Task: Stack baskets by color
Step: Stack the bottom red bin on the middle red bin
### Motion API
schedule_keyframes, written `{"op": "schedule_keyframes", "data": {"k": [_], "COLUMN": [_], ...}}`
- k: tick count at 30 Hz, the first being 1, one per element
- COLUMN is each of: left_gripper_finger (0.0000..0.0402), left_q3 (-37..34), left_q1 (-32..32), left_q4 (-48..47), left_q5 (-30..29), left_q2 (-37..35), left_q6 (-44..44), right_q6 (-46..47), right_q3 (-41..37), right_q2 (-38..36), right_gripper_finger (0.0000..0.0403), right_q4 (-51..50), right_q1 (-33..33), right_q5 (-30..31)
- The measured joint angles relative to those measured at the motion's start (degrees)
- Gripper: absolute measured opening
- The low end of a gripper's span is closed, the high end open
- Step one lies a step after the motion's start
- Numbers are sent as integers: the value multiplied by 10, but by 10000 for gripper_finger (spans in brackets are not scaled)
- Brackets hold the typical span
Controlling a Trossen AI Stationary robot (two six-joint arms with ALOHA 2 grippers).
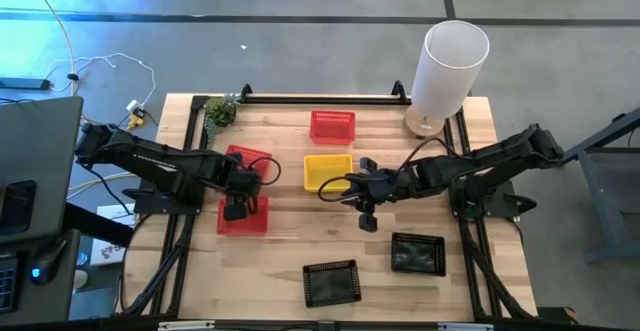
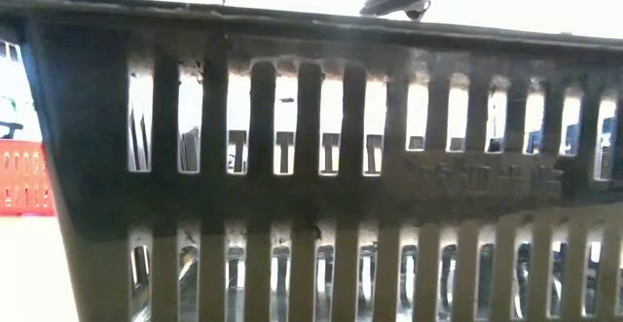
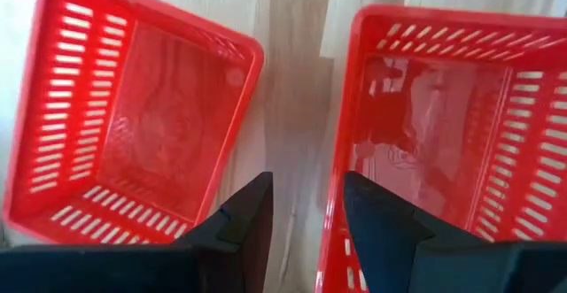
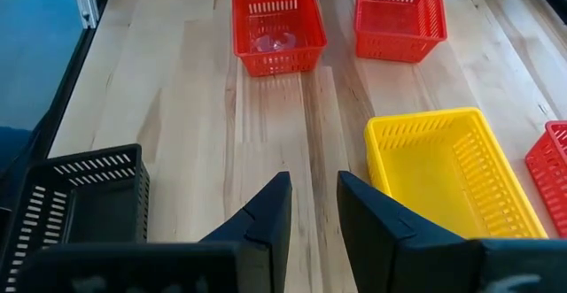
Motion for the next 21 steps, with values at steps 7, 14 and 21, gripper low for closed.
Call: {"op": "schedule_keyframes", "data": {"k": [7,14,21], "left_gripper_finger": [124,124,124], "left_q3": [-31,-46,-45], "left_q1": [0,0,0], "left_q4": [16,28,55], "left_q5": [31,37,37], "left_q2": [0,0,12], "left_q6": [10,4,4], "right_q6": [1,5,6], "right_q3": [0,0,0], "right_q2": [0,0,0], "right_gripper_finger": [83,83,83], "right_q4": [-7,-21,-21], "right_q1": [0,0,0], "right_q5": [0,0,1]}}
